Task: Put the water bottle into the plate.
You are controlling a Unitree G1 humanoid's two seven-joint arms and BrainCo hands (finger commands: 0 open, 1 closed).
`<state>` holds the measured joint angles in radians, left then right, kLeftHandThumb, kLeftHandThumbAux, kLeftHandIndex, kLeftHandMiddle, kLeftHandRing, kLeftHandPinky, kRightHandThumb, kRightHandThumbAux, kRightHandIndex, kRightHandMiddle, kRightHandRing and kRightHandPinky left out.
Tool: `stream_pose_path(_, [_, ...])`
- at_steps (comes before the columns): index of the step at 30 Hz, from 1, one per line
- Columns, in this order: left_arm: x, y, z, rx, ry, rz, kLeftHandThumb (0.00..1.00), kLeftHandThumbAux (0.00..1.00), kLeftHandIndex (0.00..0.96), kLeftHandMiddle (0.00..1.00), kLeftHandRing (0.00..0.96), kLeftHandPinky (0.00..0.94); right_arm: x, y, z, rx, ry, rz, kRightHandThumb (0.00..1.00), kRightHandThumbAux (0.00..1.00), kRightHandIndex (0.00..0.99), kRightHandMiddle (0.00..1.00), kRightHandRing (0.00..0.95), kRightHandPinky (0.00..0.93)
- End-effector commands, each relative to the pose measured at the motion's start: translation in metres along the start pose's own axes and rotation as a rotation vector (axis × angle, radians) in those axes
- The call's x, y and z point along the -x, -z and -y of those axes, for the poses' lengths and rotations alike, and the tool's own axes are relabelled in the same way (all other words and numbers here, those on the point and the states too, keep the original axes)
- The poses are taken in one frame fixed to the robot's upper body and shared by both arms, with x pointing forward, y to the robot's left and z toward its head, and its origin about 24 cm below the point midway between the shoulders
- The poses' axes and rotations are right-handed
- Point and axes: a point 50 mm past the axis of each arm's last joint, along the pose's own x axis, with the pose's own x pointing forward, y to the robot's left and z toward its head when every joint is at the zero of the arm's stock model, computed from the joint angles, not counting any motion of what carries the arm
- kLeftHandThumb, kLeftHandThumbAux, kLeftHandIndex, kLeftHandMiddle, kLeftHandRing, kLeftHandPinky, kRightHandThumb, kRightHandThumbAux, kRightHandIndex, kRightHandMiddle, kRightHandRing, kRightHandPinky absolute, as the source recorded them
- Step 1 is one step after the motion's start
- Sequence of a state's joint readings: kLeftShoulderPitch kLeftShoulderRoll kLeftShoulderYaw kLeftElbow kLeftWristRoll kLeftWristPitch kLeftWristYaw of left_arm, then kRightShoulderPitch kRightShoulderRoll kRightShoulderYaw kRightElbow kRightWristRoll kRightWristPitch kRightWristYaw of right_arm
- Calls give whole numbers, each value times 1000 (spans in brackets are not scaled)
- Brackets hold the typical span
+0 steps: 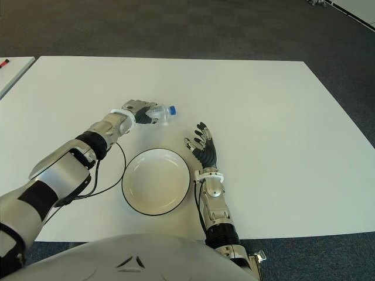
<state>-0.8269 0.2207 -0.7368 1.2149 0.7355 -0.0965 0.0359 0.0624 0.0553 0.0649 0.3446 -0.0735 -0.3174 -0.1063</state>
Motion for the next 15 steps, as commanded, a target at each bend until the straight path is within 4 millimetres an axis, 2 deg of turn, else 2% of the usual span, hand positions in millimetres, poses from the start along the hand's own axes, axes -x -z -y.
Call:
stream_pose_path(1, [14, 12, 65, 18, 254, -61, 567, 462, 99, 170, 194, 412, 2, 6, -3, -25, 6, -36, 442, 781, 65, 125, 139, 200])
stream_pose_path(8, [15, 11, 67, 42, 247, -60, 583, 474, 100, 156, 203, 404, 2, 7, -3, -28, 6, -34, 447, 779, 67, 131, 145, 200])
stream_pose_path(15, [15, 11, 67, 95, 225, -58, 674, 456, 171, 193, 231, 351, 2, 7, -3, -29, 8, -32, 453, 775, 69, 137, 147, 192])
